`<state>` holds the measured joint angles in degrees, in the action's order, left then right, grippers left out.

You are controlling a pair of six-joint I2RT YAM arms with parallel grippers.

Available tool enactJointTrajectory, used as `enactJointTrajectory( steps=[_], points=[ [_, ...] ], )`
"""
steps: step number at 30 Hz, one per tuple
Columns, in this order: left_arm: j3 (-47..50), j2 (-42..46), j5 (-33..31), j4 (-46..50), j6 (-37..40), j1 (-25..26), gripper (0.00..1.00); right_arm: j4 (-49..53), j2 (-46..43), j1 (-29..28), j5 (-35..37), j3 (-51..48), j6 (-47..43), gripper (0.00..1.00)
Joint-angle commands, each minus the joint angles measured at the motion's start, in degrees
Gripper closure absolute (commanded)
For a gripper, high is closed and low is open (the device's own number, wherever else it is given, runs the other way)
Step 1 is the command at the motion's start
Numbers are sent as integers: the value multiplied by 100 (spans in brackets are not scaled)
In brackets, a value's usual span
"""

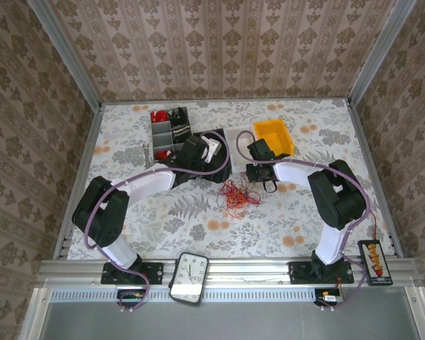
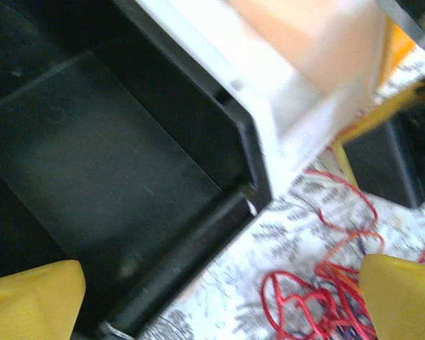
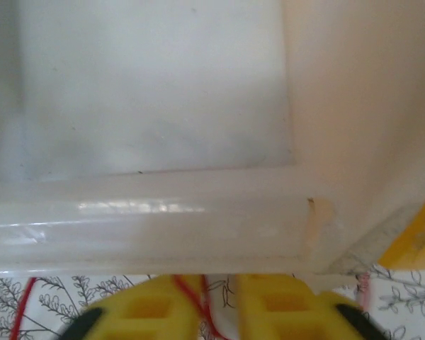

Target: Untangle the cables

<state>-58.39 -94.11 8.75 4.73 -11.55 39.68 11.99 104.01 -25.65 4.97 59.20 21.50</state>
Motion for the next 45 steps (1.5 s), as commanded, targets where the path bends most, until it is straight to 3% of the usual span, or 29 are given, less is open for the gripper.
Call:
enactJointTrajectory(
  steps=[1, 11, 20, 28, 33, 45],
  points=[
    [-120, 163, 645, 637, 311, 93, 0, -155, -58, 34, -184, -93, 85, 92],
    [-577, -222, 461, 1253, 823, 520, 0, -9, -1822, 34, -94, -600, 293, 97],
    [-765, -512, 353, 1297, 1073, 655, 0, 268, -2915, 456, 421, -99, 417, 98],
    [-588, -352, 89, 853, 898, 606, 0, 767, -2016, 1302, 431, 1026, 469, 97],
    [-376, -110, -75, 590, 658, 508, 0, 1305, -1217, 1368, 1431, 1679, 342, 97],
    [75, 316, -275, 239, 400, 382, 5, 2238, 452, 1414, 1379, 3108, 1061, 96]
  ],
)
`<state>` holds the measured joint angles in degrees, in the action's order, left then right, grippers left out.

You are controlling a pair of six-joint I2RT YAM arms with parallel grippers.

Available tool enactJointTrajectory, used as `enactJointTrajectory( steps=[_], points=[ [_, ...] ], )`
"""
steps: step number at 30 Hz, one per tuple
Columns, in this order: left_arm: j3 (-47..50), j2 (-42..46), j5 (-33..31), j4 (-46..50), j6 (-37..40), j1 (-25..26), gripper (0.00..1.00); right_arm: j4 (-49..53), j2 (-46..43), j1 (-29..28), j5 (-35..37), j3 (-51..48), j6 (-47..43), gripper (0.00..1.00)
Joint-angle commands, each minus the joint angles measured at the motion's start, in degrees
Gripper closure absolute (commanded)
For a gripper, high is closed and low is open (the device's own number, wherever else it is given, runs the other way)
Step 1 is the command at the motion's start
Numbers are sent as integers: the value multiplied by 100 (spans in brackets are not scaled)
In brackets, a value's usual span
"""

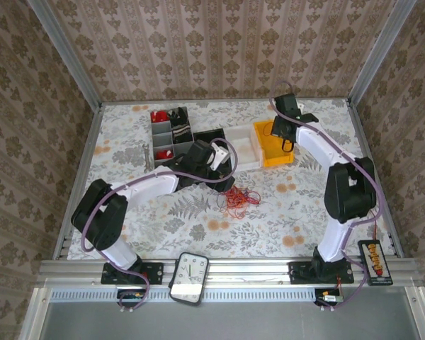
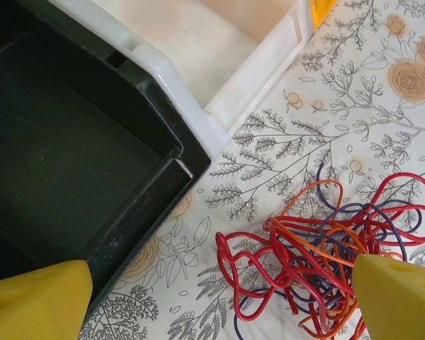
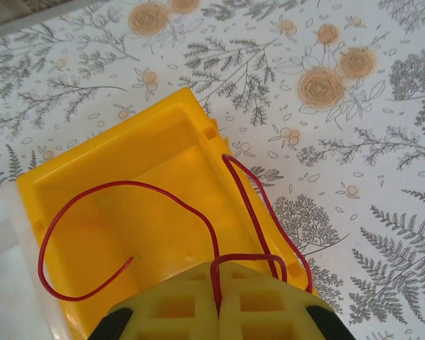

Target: Untangle the cables

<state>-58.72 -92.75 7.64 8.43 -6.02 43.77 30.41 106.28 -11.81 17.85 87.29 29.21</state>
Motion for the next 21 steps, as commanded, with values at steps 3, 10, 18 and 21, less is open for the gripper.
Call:
enactJointTrajectory(
  steps=[3, 10, 18, 21],
  points=[
    [152, 218, -190, -166, -180, -44, 5, 481, 512, 31, -138, 545, 388, 96],
    [203, 257, -244, -174, -215, -68, 4, 474, 987, 30, -717, 904, 504, 96],
    [212, 257, -272, -166, -251, -104, 4, 153, 1367, 43, -1570, 1030, 760, 95],
    [201, 240, -277, -136, -250, -99, 4, 103, 1336, 80, -1556, 975, 797, 95]
  ],
)
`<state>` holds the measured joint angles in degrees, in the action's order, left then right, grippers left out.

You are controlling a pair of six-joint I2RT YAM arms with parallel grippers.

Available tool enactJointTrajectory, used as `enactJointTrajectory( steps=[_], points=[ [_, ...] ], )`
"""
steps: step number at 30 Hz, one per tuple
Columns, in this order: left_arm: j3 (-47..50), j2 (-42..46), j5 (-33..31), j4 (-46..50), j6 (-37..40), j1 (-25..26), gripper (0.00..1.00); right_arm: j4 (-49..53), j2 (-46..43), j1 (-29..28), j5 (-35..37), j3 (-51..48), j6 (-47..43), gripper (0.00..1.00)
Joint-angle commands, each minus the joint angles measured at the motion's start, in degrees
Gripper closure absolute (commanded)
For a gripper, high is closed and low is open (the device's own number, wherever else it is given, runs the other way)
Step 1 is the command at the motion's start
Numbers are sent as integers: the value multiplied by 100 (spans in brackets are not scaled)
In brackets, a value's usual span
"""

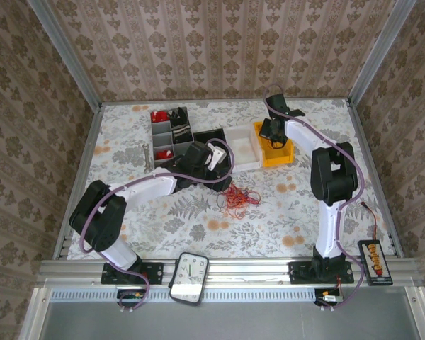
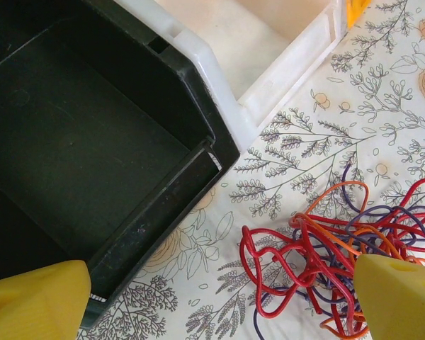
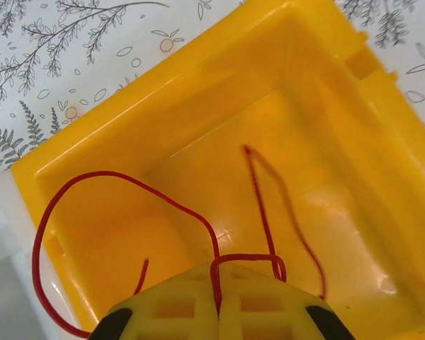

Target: Untangle the cables

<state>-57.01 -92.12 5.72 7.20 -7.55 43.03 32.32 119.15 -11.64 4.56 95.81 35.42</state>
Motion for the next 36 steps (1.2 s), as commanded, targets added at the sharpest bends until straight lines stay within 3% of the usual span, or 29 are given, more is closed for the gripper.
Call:
enactJointTrajectory(
  steps=[1, 3, 6, 10, 16, 21, 24, 36],
  points=[
    [24, 168, -79, -8, -89, -22, 4, -121, 4, 77, -221, 85, 176, 95],
    [7, 149, -58, 18, -79, -26, 3, -245, -138, 97, -146, -44, 127, 86],
    [-29, 110, -12, 94, -32, -24, 3, -507, -530, 89, 88, -338, 2, 62],
    [-40, 97, 120, 209, 56, -19, 3, -992, -1359, 81, 317, -1115, -83, 47],
    [-54, 55, 197, 399, 204, 30, 4, -1398, -2772, -328, -167, -2688, -719, 47],
    [-84, -75, 524, 522, 313, 39, 9, -982, -3399, -1273, -955, -3621, -1596, 48],
    [-158, -221, 667, 618, 365, 80, 10, -745, -3490, -1581, -941, -4013, -1544, 49],
    [-499, -474, 605, 954, 653, 362, 9, -183, -2819, -1578, -786, -4282, -1269, 55]
  ],
)
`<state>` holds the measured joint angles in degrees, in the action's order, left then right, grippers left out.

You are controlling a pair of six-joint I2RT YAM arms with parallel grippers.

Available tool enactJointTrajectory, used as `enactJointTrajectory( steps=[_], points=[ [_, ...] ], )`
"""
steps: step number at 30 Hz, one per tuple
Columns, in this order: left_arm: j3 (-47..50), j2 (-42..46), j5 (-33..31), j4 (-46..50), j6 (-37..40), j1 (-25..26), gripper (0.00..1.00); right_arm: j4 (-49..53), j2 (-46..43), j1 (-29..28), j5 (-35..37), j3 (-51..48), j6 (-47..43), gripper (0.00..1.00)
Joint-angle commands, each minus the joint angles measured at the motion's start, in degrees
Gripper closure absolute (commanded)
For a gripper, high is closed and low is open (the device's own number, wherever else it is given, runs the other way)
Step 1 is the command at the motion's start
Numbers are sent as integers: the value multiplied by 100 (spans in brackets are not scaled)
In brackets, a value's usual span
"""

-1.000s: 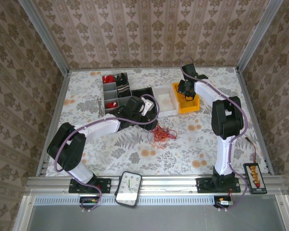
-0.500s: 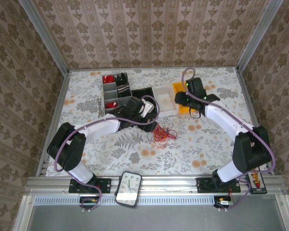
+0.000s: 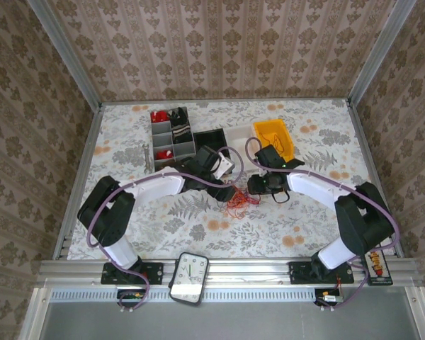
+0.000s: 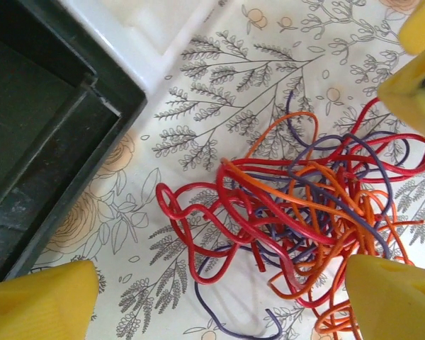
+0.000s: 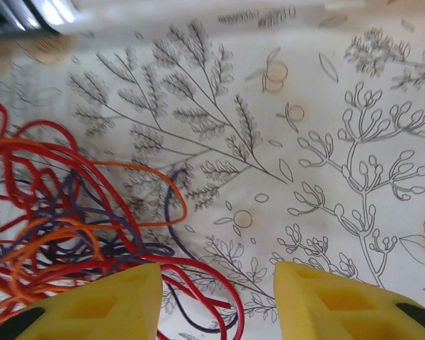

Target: Untangle the cables

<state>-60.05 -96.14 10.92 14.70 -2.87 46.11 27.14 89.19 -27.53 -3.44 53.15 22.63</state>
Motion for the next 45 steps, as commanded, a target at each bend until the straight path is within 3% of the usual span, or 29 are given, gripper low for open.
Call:
enactJointTrajectory(
  steps=[1, 6, 9, 11, 15, 21, 25, 31, 37, 45],
  points=[
    [-201, -80, 101, 219, 187, 69, 9, 336, 232, 11, -26, -38, 14, 57],
    [-370, -241, 87, 362, 298, 185, 9, 276, 398, 35, -94, -166, 22, 66],
    [-526, -423, 111, 492, 399, 239, 9, 204, 495, 119, -162, -156, 39, 86],
    [-682, -554, 165, 602, 462, 271, 10, 166, 495, 208, -278, -114, 44, 92],
    [-1034, -862, 391, 914, 591, 276, 14, -24, 400, 466, -644, -85, 153, 97],
    [-1440, -1367, 735, 1170, 766, 212, 38, -307, 338, 843, -1129, -18, 535, 97],
    [-1579, -1660, 924, 1172, 729, 142, 63, -514, 143, 1066, -1023, -83, 1061, 97],
    [-1505, -1903, 959, 952, 524, 3, 99, -552, -314, 1289, 155, -360, 2060, 99],
    [-1231, -1896, 659, 790, 326, -37, 100, -410, -864, 1324, 1508, -666, 2808, 100],
    [-598, -1528, 457, 496, 47, -213, 100, 327, -1565, 1867, 2684, -693, 2810, 100]
  ],
)
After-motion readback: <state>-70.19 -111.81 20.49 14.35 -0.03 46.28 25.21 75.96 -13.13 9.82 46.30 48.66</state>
